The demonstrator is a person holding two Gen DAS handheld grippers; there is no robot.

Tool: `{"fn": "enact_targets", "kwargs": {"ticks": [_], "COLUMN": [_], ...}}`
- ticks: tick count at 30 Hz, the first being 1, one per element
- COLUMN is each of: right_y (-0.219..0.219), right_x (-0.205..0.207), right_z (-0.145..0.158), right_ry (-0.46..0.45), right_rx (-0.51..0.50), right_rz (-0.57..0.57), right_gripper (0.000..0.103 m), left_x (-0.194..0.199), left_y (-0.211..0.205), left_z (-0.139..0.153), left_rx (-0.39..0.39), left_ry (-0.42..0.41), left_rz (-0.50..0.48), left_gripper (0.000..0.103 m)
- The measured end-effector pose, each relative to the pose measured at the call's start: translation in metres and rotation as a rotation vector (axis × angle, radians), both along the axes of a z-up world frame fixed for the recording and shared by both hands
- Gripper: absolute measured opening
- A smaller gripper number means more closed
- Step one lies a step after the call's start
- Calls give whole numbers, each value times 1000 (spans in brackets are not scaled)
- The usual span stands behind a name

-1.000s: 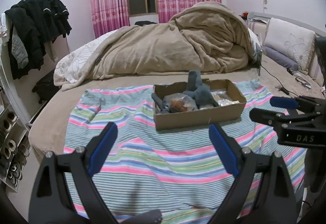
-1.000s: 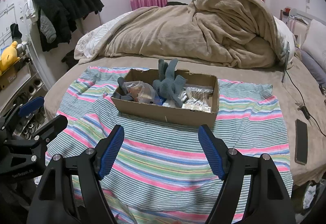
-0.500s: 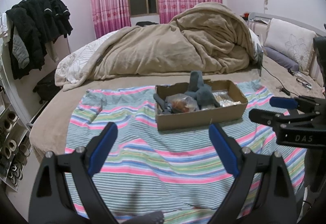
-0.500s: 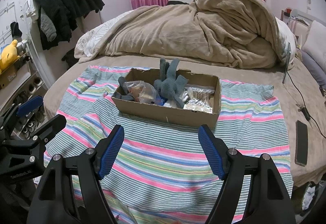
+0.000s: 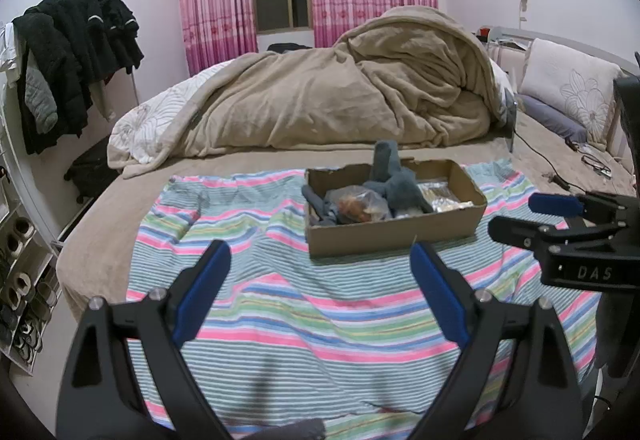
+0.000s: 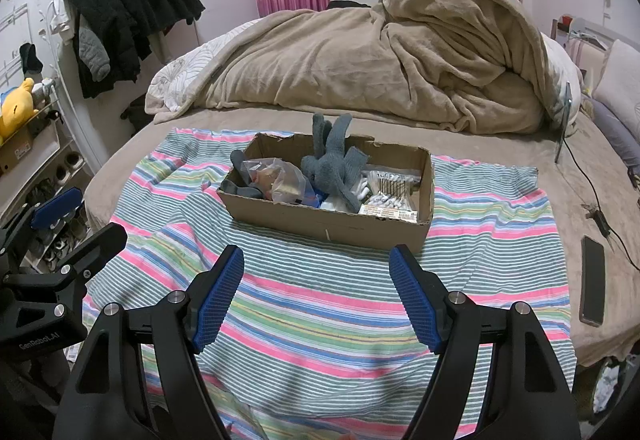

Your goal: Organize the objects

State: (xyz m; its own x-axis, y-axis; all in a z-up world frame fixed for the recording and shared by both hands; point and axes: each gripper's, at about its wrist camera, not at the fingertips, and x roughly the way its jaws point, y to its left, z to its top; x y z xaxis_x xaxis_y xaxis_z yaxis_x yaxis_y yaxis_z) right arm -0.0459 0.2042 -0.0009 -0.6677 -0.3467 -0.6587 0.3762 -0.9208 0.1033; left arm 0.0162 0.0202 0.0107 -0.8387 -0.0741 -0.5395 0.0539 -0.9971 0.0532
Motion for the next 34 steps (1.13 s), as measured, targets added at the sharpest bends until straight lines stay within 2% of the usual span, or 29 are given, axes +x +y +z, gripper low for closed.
{"fn": "enact_targets", "kwargs": {"ticks": [34], "right_y": [0], "right_x": [-9], "right_z": [-2], "right_ry": [-3], "right_rx": [0], "right_rz": [1], "right_gripper": [78], "left_x": [-7], "left_y": [-1], "left_z": [-8], "left_rx": [14], "left_ry": [-10], "left_rz": [-27], "left_gripper": [92]}}
